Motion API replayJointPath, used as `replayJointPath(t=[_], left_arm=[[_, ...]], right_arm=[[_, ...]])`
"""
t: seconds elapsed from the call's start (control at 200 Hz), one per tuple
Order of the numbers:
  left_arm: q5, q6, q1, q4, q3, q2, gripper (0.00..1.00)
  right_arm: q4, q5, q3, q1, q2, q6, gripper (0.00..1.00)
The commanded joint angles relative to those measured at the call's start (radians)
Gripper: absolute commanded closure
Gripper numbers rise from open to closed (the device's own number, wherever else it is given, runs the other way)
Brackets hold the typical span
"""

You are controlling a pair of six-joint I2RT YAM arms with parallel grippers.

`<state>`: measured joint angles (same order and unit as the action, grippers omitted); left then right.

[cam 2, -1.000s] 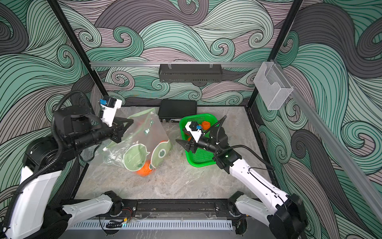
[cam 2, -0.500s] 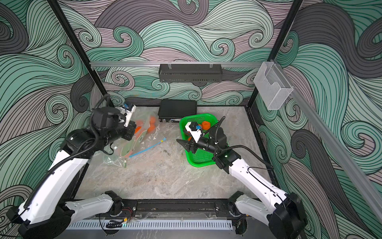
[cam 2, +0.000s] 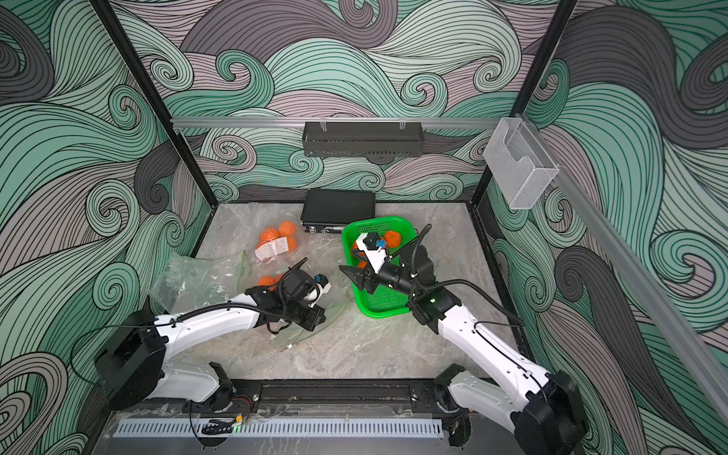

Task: Open the zip-top bag and take out the orange
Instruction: Place the zipper food storage bag at the center of the board.

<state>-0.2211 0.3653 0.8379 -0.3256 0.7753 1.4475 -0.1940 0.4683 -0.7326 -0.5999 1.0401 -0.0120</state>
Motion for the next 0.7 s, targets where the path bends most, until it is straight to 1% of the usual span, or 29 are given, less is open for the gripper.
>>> replayJointPath(t=[0.0,0.19,0.205,0.21,0.25,0.33,0.485,0.565,0.6,0.635,0.696], left_arm=[[-0.003,0.074,0.026,0.105,-0.003,0.041,1.0],[-0.001,0.109,0.039,0.158,-0.021,0.126,1.0],[-0.001,0.109,0.041,0.155,-0.019,0.134,0.97],[-0.001,0.109,0.041,0.155,-0.018,0.134,0.95],[-0.005,0.114,0.04,0.147,-0.012,0.152,0.83],[-0.013,0.107,0.041,0.115,0.004,0.154,0.65],[0.033,0.086,0.035,0.047,0.02,0.028,0.42],[0.022,0.065,0.03,-0.008,0.047,-0.017,0.35],[0.012,0.058,0.028,-0.037,0.064,-0.019,0.34],[0.007,0.047,0.025,-0.072,0.082,-0.059,0.34],[0.012,0.033,0.016,-0.123,0.107,-0.096,0.33]], right_arm=[[0.06,-0.009,0.037,0.005,-0.035,-0.092,0.41],[0.152,-0.073,0.098,0.005,-0.122,-0.138,0.44],[0.156,-0.077,0.104,0.005,-0.13,-0.141,0.44],[0.158,-0.078,0.105,0.005,-0.132,-0.143,0.44],[0.172,-0.08,0.117,0.006,-0.151,-0.151,0.45],[0.201,-0.073,0.139,0.005,-0.183,-0.168,0.46],[0.248,-0.05,0.155,0.003,-0.215,-0.214,0.48],[0.283,-0.036,0.148,-0.002,-0.218,-0.238,0.49],[0.297,-0.033,0.145,-0.007,-0.215,-0.249,0.5],[0.303,-0.022,0.142,-0.015,-0.213,-0.257,0.51],[0.315,-0.017,0.14,-0.032,-0.207,-0.272,0.54]])
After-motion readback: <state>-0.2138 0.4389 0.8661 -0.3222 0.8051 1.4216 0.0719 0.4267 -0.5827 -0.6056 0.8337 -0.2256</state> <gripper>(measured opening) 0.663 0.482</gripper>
